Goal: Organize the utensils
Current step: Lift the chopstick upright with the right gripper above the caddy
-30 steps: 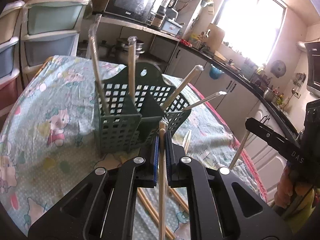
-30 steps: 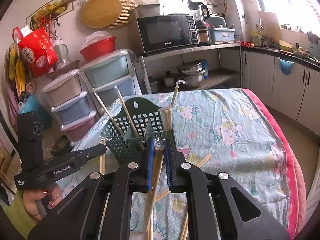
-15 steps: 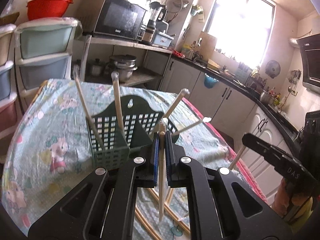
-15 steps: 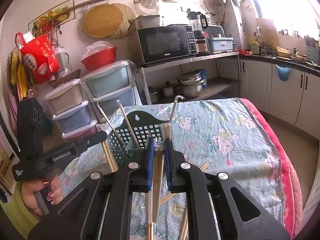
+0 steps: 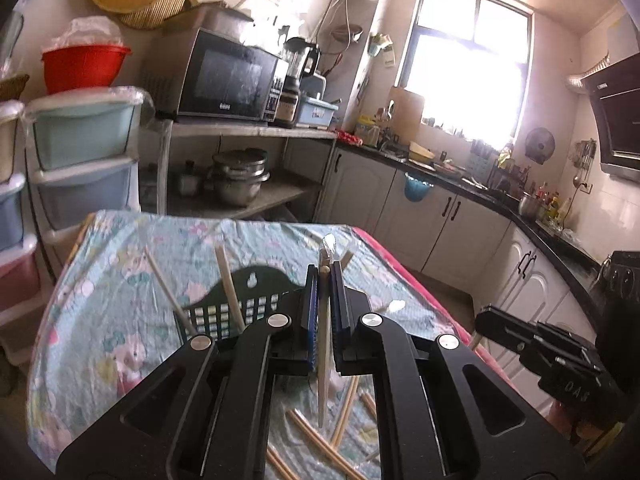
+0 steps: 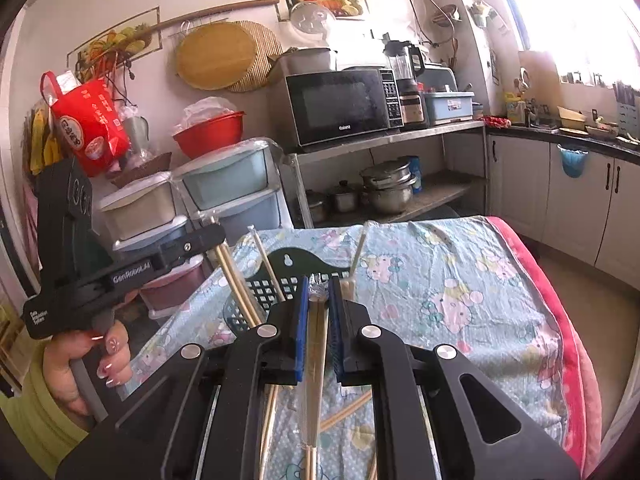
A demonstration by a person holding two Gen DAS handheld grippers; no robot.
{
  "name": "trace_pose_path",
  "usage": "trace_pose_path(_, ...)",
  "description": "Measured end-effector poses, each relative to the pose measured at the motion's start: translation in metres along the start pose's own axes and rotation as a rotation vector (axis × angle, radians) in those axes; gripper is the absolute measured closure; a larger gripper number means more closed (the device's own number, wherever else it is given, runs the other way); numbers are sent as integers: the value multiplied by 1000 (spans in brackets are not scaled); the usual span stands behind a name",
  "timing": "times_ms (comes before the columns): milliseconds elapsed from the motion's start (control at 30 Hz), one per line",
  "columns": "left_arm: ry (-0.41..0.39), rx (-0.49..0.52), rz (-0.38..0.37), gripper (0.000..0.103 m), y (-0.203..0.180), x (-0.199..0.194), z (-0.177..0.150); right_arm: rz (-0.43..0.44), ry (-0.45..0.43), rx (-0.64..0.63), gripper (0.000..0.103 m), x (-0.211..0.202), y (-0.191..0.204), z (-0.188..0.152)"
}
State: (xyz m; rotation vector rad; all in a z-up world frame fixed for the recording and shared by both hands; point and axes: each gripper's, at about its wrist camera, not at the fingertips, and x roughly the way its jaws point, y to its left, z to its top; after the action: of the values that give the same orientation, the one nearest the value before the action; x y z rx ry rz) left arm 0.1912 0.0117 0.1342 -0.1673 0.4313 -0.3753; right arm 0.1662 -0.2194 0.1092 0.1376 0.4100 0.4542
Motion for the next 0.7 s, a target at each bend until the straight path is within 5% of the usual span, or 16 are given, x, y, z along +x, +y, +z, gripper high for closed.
trace_pose_path(700,-134,24,93,100,17,-25,57,95,-64,-57,93,18,33,51)
